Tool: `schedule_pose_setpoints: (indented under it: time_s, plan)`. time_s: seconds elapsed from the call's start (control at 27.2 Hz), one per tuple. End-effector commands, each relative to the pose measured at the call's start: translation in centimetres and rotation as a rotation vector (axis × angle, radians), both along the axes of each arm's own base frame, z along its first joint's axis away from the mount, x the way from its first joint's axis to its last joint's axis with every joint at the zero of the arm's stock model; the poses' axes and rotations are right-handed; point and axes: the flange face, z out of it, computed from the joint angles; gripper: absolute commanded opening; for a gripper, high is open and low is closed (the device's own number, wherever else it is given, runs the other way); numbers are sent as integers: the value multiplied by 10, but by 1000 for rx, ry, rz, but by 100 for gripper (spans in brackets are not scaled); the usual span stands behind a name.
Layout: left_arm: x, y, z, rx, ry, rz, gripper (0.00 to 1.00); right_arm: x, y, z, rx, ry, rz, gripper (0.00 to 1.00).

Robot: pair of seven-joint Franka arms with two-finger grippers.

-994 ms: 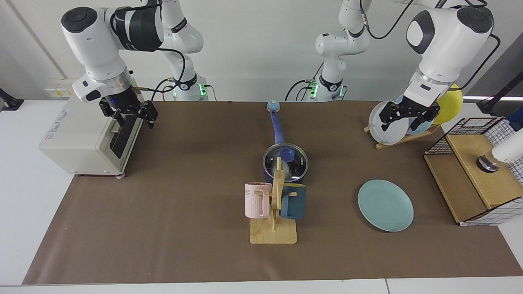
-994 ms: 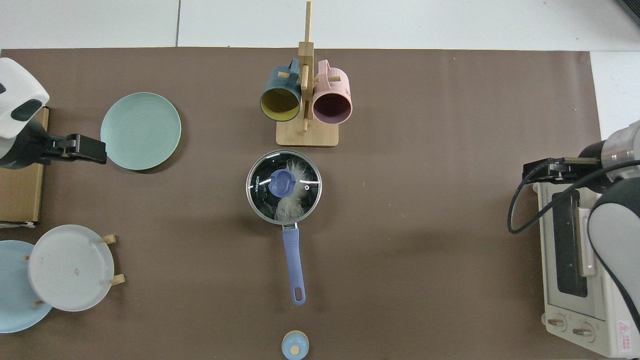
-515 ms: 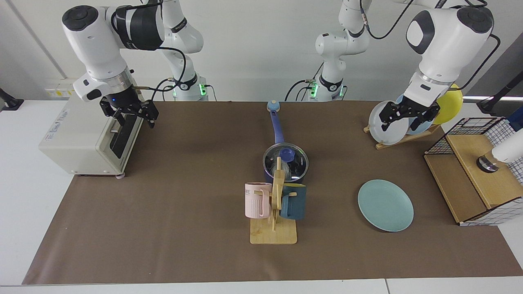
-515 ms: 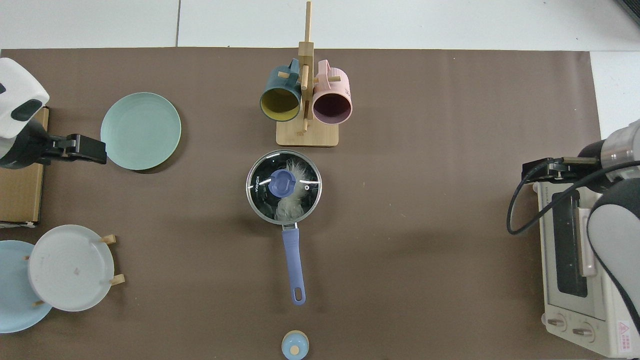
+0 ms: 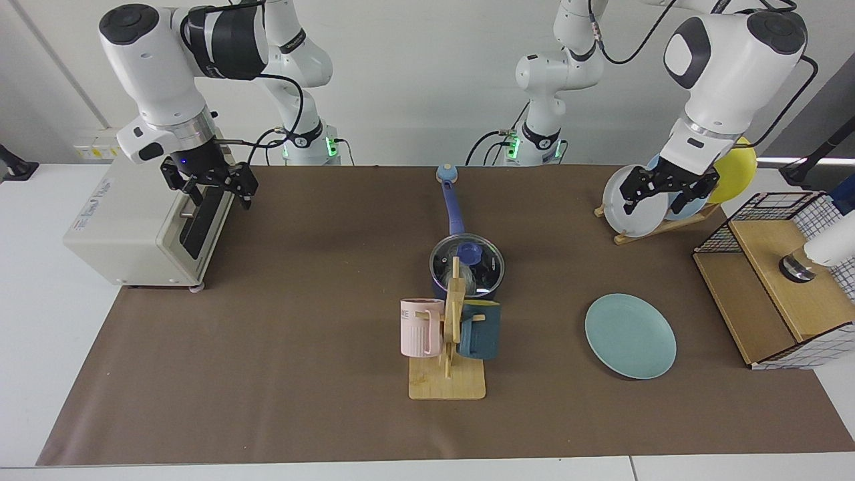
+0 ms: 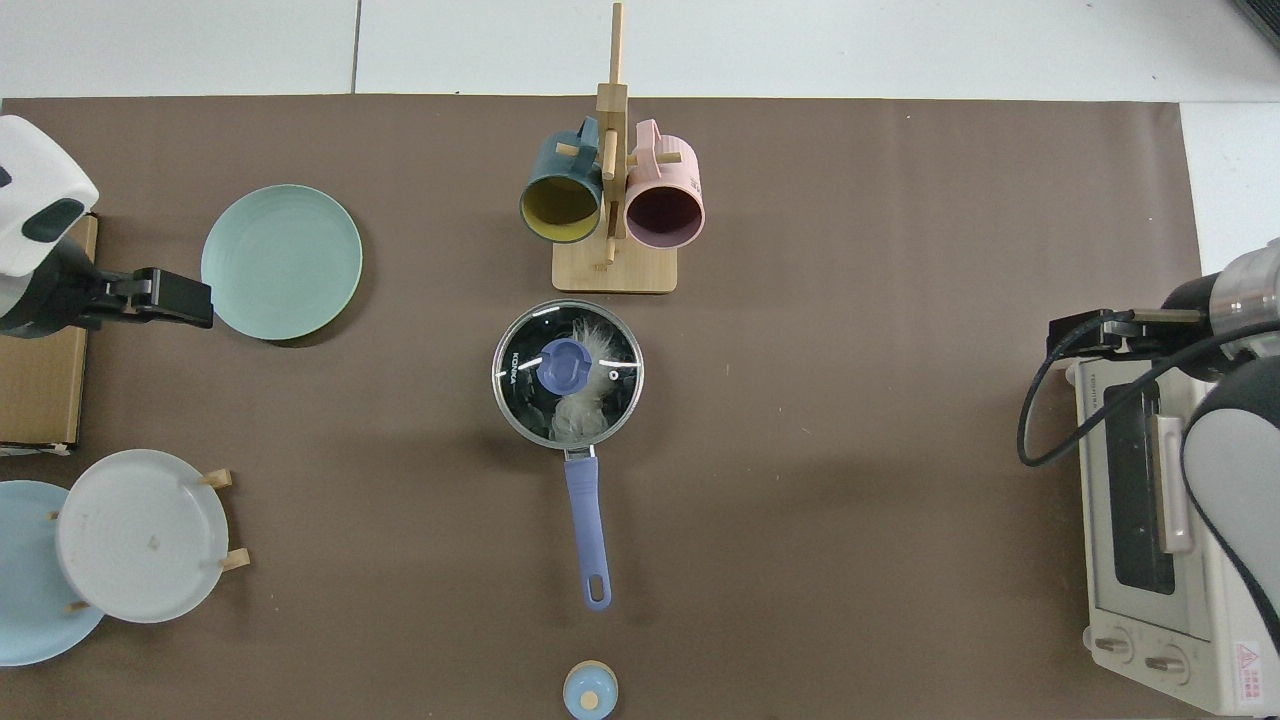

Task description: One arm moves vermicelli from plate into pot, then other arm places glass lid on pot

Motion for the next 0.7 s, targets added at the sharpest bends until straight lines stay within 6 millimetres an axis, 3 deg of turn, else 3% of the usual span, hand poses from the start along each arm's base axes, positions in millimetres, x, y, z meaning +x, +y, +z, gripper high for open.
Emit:
schedule_pose_setpoints:
  time_s: [0.0, 0.37, 0.66]
  plan:
    - [-5, 3, 4, 14, 2, -9, 100, -3, 2, 23, 19, 5, 23, 100]
    - [-5, 2, 4, 13, 2, -9, 100, 5, 7, 39, 19, -1, 30, 100]
    - [-5, 2, 4, 13, 2, -9, 100, 13, 6, 34, 19, 11, 29, 100]
